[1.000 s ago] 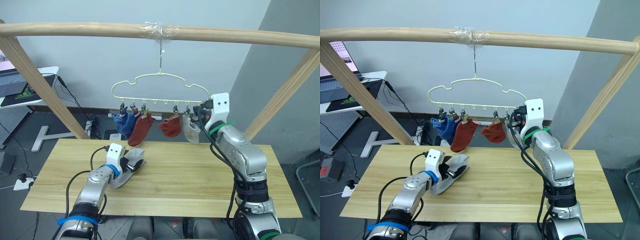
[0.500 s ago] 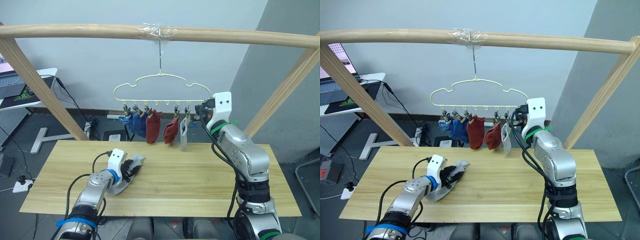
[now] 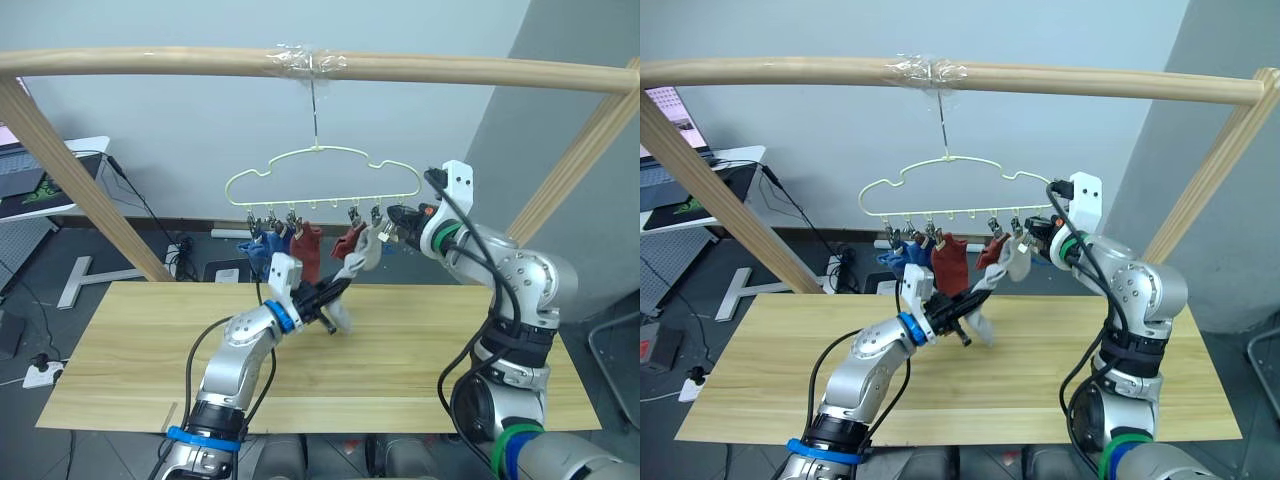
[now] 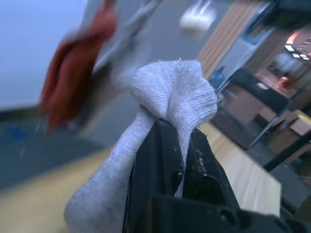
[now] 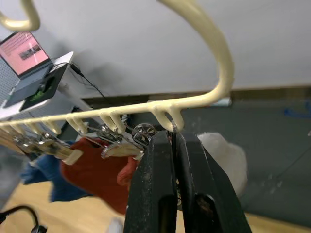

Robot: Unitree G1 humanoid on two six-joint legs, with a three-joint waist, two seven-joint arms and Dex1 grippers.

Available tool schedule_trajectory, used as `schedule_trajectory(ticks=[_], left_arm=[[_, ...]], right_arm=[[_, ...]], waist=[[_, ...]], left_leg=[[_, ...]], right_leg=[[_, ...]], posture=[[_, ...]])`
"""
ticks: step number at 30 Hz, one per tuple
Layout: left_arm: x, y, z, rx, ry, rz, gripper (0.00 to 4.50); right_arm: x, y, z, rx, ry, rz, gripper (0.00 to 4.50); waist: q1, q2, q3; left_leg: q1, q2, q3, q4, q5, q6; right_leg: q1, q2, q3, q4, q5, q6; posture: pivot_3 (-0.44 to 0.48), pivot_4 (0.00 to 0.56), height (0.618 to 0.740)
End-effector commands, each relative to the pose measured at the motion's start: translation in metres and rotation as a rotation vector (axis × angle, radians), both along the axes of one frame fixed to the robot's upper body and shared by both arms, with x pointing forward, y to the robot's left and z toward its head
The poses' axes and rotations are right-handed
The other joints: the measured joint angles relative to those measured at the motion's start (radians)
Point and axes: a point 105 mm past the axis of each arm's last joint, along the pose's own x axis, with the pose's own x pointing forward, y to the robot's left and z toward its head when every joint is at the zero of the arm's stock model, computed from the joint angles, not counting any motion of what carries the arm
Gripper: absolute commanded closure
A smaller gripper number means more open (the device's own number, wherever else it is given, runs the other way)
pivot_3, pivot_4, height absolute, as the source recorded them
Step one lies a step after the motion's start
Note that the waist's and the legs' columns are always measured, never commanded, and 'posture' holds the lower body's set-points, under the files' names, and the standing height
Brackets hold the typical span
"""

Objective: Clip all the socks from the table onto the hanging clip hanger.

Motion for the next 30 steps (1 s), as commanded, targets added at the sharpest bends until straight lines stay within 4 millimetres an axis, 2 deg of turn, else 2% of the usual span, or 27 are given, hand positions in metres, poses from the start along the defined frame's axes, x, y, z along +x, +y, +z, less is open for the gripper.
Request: schedule_trajectory(ticks=[1, 2, 4, 9, 14, 20, 30], left_arm=[[-0.002, -0.023, 0.041, -0.049, -0.159, -0.034, 4.49], [0.000, -0.030, 0.050, -0.063, -0.184, -0.032, 4.49], [0.001, -0.037, 0.055, -0.054, -0.209, -0.037, 4.49], [-0.002, -0.035, 0.042, 0.010, -0.221, -0.058, 4.49], [-0.011, -0.037, 0.043, 0.023, -0.249, -0.126, 4.49], [-0.013, -0.037, 0.030, 0.078, -0.232, -0.145, 4.49], [0.011, -0.037, 0.035, 0.110, -0.274, -0.059, 4.49]], right_arm=[[-0.005, 0.000, 0.011, 0.073, 0.052, 0.002, 4.50], [-0.005, 0.002, 0.014, 0.099, 0.063, 0.004, 4.50], [-0.004, 0.003, 0.017, 0.125, 0.065, 0.005, 4.50], [-0.004, 0.006, 0.018, 0.183, 0.083, -0.007, 4.50], [-0.004, 0.005, 0.017, 0.203, 0.091, -0.018, 4.50], [-0.005, 0.006, 0.019, 0.218, 0.094, -0.023, 4.50], [-0.008, 0.011, 0.023, 0.217, 0.091, -0.001, 4.50]], waist=[[0.000, 0.001, 0.001], [0.001, 0.001, 0.001], [0.002, 0.001, 0.001], [-0.002, 0.002, 0.001], [-0.006, 0.003, 0.002], [-0.007, 0.003, 0.002], [-0.011, 0.003, 0.003]], left_leg=[[0.000, 0.000, 0.000, 0.000, 0.000, 0.000], [0.000, 0.000, 0.000, 0.000, 0.000, 0.000], [-0.001, 0.000, -0.001, 0.000, 0.000, 0.000], [-0.001, -0.001, 0.001, 0.000, 0.000, 0.000], [-0.001, -0.001, -0.001, 0.000, 0.000, 0.000], [-0.002, -0.002, 0.000, 0.000, 0.000, 0.000], [-0.002, -0.002, 0.000, 0.000, 0.000, 0.000]], right_leg=[[0.000, 0.000, 0.000, 0.000, 0.000, 0.000], [0.000, 0.000, -0.001, 0.000, 0.000, 0.000], [-0.001, 0.000, -0.001, 0.000, 0.000, 0.000], [0.000, 0.000, 0.000, -0.002, 0.000, 0.000], [0.000, 0.000, -0.001, -0.001, -0.002, 0.004], [0.000, 0.000, 0.000, -0.002, -0.002, 0.004], [0.000, 0.000, 0.000, -0.002, -0.002, 0.004]], posture=[[0.110, 0.157, 0.740], [0.110, 0.157, 0.740], [0.098, 0.156, 0.740], [0.093, 0.159, 0.740], [0.090, 0.162, 0.740], [0.090, 0.162, 0.740], [0.080, 0.164, 0.740]])
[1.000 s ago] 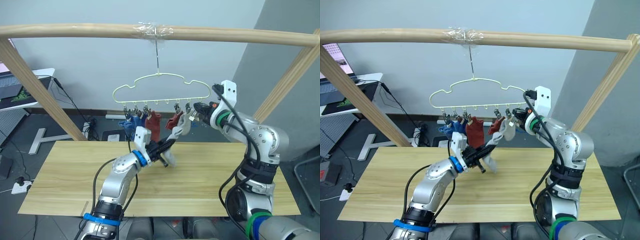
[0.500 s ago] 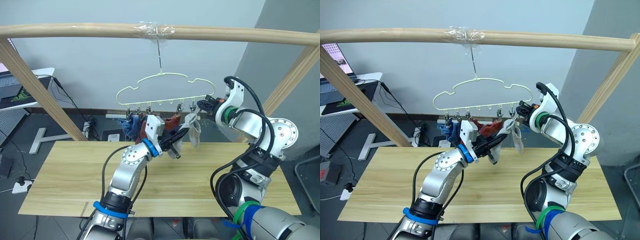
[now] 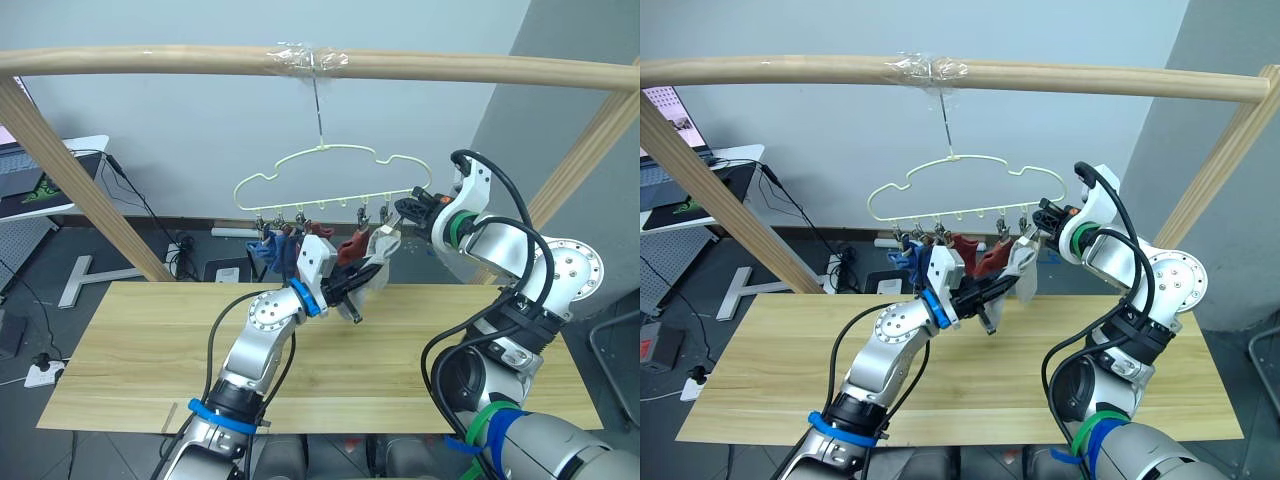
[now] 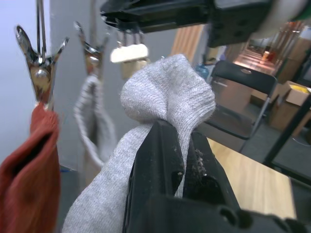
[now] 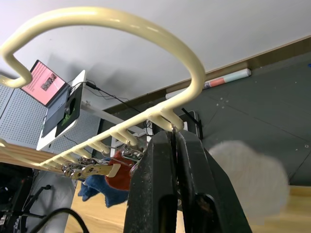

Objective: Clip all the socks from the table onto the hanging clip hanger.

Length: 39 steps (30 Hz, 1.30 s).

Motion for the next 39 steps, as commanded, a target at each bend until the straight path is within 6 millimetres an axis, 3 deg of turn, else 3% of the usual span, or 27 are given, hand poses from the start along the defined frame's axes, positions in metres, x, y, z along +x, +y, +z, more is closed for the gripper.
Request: schedule_trajectory(ticks=[1, 10, 13, 21, 24, 31, 36, 39], left_arm=[[0.003, -0.003, 0.009, -0.003, -0.055, 0.007, 4.49], [0.012, -0.010, 0.022, -0.037, -0.106, 0.021, 4.49], [0.008, -0.011, 0.021, -0.039, -0.103, 0.006, 4.50], [-0.011, -0.025, 0.022, -0.094, -0.035, -0.092, 4.50], [-0.017, -0.035, 0.017, -0.145, 0.087, -0.140, 3.71], [-0.023, -0.033, -0.014, -0.101, 0.261, -0.178, 1.61], [-0.022, -0.002, -0.039, 0.009, 0.278, -0.127, 0.03], [-0.019, 0.036, -0.049, 0.067, 0.268, -0.043, 0.01]], right_arm=[[-0.004, 0.017, 0.011, 0.035, -0.031, 0.053, 4.50], [-0.005, 0.019, 0.013, 0.054, -0.031, 0.079, 4.50], [-0.006, 0.018, 0.015, 0.076, -0.037, 0.086, 3.71], [-0.006, 0.004, 0.027, 0.090, -0.091, 0.089, 0.81], [-0.010, -0.006, 0.032, 0.071, -0.140, 0.092, 0.00], [-0.025, -0.030, 0.031, -0.102, -0.271, 0.052, 0.00], [-0.041, -0.051, 0.002, -0.336, -0.331, 0.029, 0.00], [-0.050, -0.061, -0.017, -0.434, -0.349, 0.038, 0.00]], waist=[[-0.003, 0.000, 0.000], [-0.007, 0.001, 0.003], [-0.009, 0.001, 0.003], [-0.012, 0.002, 0.004], [-0.012, 0.002, 0.004], [-0.042, 0.002, 0.003], [-0.067, 0.003, 0.003], [-0.079, 0.003, 0.002]], left_leg=[[0.000, 0.000, 0.000, 0.000, 0.000, 0.000], [0.000, 0.000, 0.000, -0.001, 0.000, 0.000], [-0.001, 0.000, 0.000, -0.001, 0.000, 0.000], [-0.001, 0.000, 0.000, -0.001, 0.000, 0.000], [-0.001, 0.000, 0.000, 0.000, 0.000, 0.000], [-0.002, 0.000, 0.000, -0.001, 0.000, 0.000], [0.000, 0.000, 0.001, -0.001, 0.000, 0.000], [0.001, 0.000, 0.001, -0.001, 0.000, 0.000]], right_leg=[[0.000, 0.000, 0.000, 0.000, 0.000, 0.000], [0.000, 0.000, 0.000, 0.000, 0.000, 0.000], [0.000, 0.000, 0.000, -0.001, 0.000, 0.000], [-0.001, 0.000, 0.000, 0.000, 0.000, 0.000], [-0.001, 0.000, 0.000, -0.001, 0.000, 0.000], [-0.001, 0.000, 0.001, -0.001, 0.000, 0.001], [-0.001, 0.001, 0.003, -0.001, -0.001, 0.001], [-0.001, 0.001, 0.003, 0.000, -0.001, 0.001]], posture=[[0.080, 0.164, 0.740], [0.080, 0.164, 0.740], [0.080, 0.164, 0.740], [0.070, 0.150, 0.740], [0.043, 0.134, 0.740], [-0.013, 0.110, 0.740], [-0.015, 0.102, 0.740], [-0.001, 0.095, 0.740]])
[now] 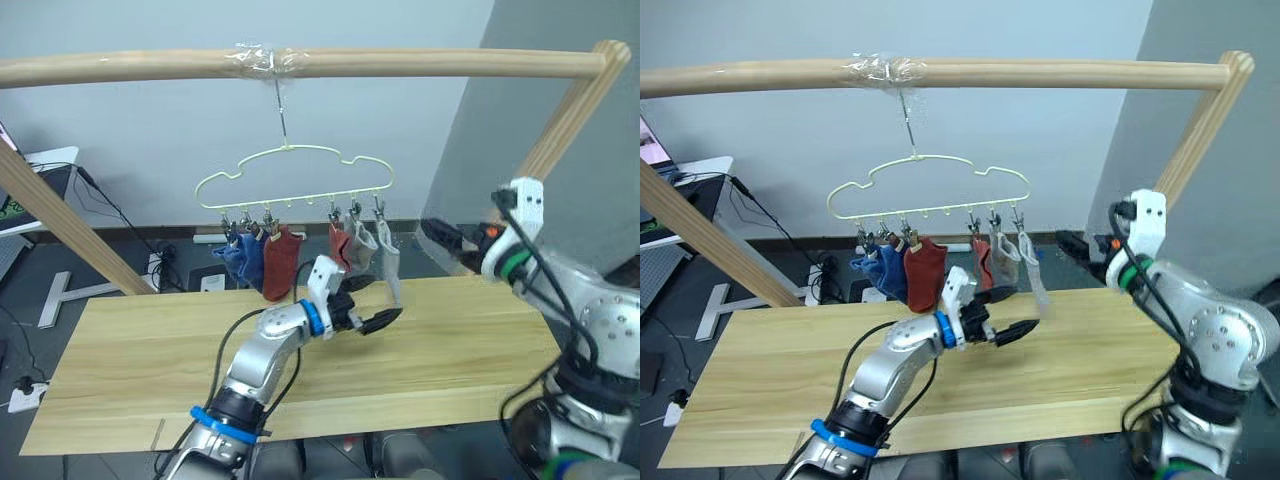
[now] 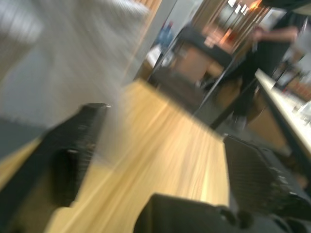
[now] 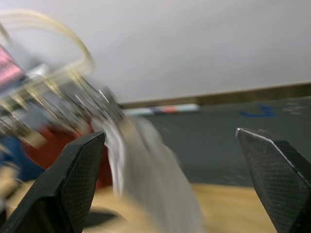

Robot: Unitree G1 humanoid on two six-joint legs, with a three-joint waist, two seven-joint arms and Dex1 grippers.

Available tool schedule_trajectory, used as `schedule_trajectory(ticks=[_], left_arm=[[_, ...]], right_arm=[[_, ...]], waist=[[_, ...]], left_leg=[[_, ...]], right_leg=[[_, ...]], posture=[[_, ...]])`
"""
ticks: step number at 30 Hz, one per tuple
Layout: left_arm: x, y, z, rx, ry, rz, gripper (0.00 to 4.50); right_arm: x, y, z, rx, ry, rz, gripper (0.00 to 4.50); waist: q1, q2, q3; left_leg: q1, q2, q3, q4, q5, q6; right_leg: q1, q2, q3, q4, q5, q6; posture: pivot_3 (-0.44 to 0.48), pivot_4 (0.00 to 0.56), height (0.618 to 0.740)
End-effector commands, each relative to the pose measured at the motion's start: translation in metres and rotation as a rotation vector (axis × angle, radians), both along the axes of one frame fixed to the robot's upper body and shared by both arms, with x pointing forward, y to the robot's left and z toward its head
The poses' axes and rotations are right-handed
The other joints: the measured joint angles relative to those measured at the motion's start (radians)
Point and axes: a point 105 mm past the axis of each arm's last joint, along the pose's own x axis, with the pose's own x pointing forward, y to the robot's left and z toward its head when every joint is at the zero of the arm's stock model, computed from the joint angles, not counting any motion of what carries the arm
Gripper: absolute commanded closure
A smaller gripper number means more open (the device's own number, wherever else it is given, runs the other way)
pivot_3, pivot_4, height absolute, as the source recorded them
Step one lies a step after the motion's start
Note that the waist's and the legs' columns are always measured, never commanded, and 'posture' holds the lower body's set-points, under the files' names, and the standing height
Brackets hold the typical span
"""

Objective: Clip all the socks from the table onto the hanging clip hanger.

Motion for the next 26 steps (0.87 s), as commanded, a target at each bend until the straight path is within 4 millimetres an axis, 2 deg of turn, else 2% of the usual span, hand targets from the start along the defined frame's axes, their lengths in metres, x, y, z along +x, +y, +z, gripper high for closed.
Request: schedule_trajectory(ticks=[1, 2, 5, 7, 8, 9, 10, 11, 12, 15, 18, 21, 26], left_arm=[[0.005, 0.043, 0.006, 0.048, -0.069, 0.085, 0.01], [0.008, 0.069, 0.005, 0.077, -0.073, 0.150, 0.01], [0.009, 0.125, 0.007, 0.148, -0.082, 0.315, 0.01], [0.008, 0.159, 0.013, 0.211, -0.106, 0.420, 0.01], [0.004, 0.186, 0.017, 0.253, -0.107, 0.488, 0.01], [0.001, 0.203, 0.020, 0.279, -0.107, 0.530, 0.01], [-0.006, 0.229, 0.027, 0.332, -0.123, 0.584, 0.01], [-0.011, 0.247, 0.031, 0.388, -0.142, 0.623, 0.01], [-0.013, 0.257, 0.035, 0.424, -0.157, 0.643, 0.01], [-0.021, 0.274, 0.040, 0.439, -0.126, 0.663, 0.01], [-0.027, 0.283, 0.057, 0.388, -0.125, 0.674, 0.01], [-0.029, 0.280, 0.065, 0.328, -0.105, 0.659, 0.01], [-0.021, 0.279, 0.066, 0.323, -0.097, 0.682, 0.01]], right_arm=[[-0.013, 0.000, 0.000, -0.146, -0.129, 0.067, 0.00], [-0.019, -0.003, -0.010, -0.228, -0.140, 0.097, 0.00], [-0.033, -0.012, -0.029, -0.342, -0.155, 0.161, 0.00], [-0.038, -0.020, -0.034, -0.343, -0.158, 0.165, 0.00], [-0.042, -0.025, -0.036, -0.354, -0.161, 0.167, 0.00], [-0.044, -0.028, -0.038, -0.364, -0.164, 0.169, 0.00], [-0.046, -0.034, -0.039, -0.386, -0.163, 0.163, 0.00], [-0.048, -0.038, -0.040, -0.403, -0.162, 0.154, 0.00], [-0.048, -0.041, -0.040, -0.411, -0.163, 0.147, 0.00], [-0.049, -0.049, -0.036, -0.455, -0.185, 0.135, 0.00], [-0.053, -0.058, -0.031, -0.492, -0.201, 0.140, 0.00], [-0.055, -0.059, -0.026, -0.507, -0.216, 0.158, 0.00], [-0.047, -0.058, -0.026, -0.521, -0.235, 0.147, 0.00]], waist=[[-0.005, 0.000, 0.000], [-0.007, 0.000, -0.001], [-0.012, -0.001, -0.001], [-0.012, -0.002, -0.002], [-0.012, -0.002, -0.002], [-0.011, -0.005, -0.004], [-0.010, -0.008, -0.007], [-0.009, -0.010, -0.008], [-0.007, -0.012, -0.009], [0.020, -0.012, -0.009], [0.044, -0.013, -0.011], [0.066, -0.016, -0.013], [0.081, -0.018, -0.017]], left_leg=[[0.001, 0.000, 0.000, 0.000, 0.000, 0.000], [0.001, 0.001, -0.001, 0.000, 0.000, 0.000], [0.001, 0.002, -0.001, 0.000, 0.000, 0.000], [0.001, 0.001, 0.000, 0.000, 0.000, 0.000], [0.001, 0.001, 0.000, 0.001, 0.000, 0.000], [0.001, 0.001, 0.000, 0.001, 0.000, 0.000], [0.001, 0.001, 0.001, 0.001, 0.000, 0.000], [0.002, 0.001, 0.001, 0.001, 0.000, 0.000], [0.002, 0.001, 0.001, 0.001, 0.000, 0.000], [0.002, 0.001, 0.002, 0.001, 0.000, 0.000], [0.003, 0.000, 0.005, 0.001, 0.000, 0.000], [0.003, 0.000, 0.005, 0.001, 0.000, 0.000], [0.003, 0.001, 0.004, 0.001, 0.000, 0.000]], right_leg=[[0.001, 0.000, 0.000, 0.000, 0.000, 0.000], [0.000, 0.000, 0.000, 0.000, 0.000, 0.000], [0.000, 0.000, 0.000, 0.000, 0.000, -0.001], [0.000, 0.000, -0.001, 0.001, 0.000, -0.001], [0.000, 0.000, -0.001, 0.001, 0.000, 0.000], [0.000, 0.000, -0.001, 0.001, 0.000, 0.000], [0.001, -0.001, 0.000, 0.001, 0.000, 0.000], [0.001, -0.001, 0.000, 0.001, 0.000, 0.000], [0.001, -0.001, -0.001, 0.001, 0.000, 0.000], [0.001, -0.002, 0.000, 0.000, 0.000, 0.000], [0.001, -0.003, 0.001, 0.000, 0.001, 0.001], [0.000, -0.003, 0.000, 0.000, 0.000, 0.001], [0.001, -0.003, 0.000, 0.001, 0.000, 0.000]], posture=[[0.004, 0.093, 0.740], [0.009, 0.088, 0.740], [0.018, 0.075, 0.740], [0.018, 0.075, 0.740], [0.052, 0.072, 0.740], [0.075, 0.070, 0.740], [0.075, 0.070, 0.740], [0.094, 0.069, 0.740], [0.115, 0.072, 0.740], [0.136, 0.078, 0.740], [0.166, 0.071, 0.740], [0.171, 0.068, 0.740], [0.176, 0.058, 0.740]])
